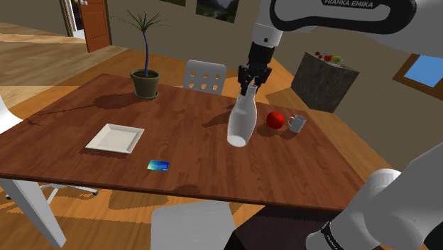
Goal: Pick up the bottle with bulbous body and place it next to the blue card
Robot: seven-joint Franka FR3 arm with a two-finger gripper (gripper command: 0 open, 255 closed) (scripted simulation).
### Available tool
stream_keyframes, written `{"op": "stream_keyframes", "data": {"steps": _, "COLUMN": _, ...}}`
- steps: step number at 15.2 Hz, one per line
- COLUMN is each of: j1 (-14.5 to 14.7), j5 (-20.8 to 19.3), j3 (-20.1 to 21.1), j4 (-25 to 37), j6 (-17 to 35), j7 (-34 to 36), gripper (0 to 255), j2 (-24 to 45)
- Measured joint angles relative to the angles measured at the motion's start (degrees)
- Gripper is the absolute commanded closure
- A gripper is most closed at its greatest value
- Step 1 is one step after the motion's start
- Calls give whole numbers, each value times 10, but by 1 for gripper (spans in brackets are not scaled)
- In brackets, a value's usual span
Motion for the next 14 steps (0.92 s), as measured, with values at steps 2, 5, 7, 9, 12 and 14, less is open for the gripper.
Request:
{"op": "stream_keyframes", "data": {"steps": 2, "j1": 9, "j5": 2, "j3": 13, "j4": 5, "j6": 12, "j7": 22, "gripper": 255, "j2": 16}}
{"op": "stream_keyframes", "data": {"steps": 5, "j1": 25, "j5": 3, "j3": 32, "j4": 16, "j6": 27, "j7": 56, "gripper": 255, "j2": 43}}
{"op": "stream_keyframes", "data": {"steps": 7, "j1": 36, "j5": 2, "j3": 45, "j4": 19, "j6": 42, "j7": 81, "gripper": 255, "j2": 61}}
{"op": "stream_keyframes", "data": {"steps": 9, "j1": 47, "j5": 0, "j3": 57, "j4": 40, "j6": 46, "j7": 104, "gripper": 255, "j2": 86}}
{"op": "stream_keyframes", "data": {"steps": 12, "j1": 63, "j5": -4, "j3": 73, "j4": 48, "j6": 67, "j7": 138, "gripper": 255, "j2": 115}}
{"op": "stream_keyframes", "data": {"steps": 14, "j1": 76, "j5": -8, "j3": 83, "j4": 65, "j6": 75, "j7": 161, "gripper": 255, "j2": 140}}
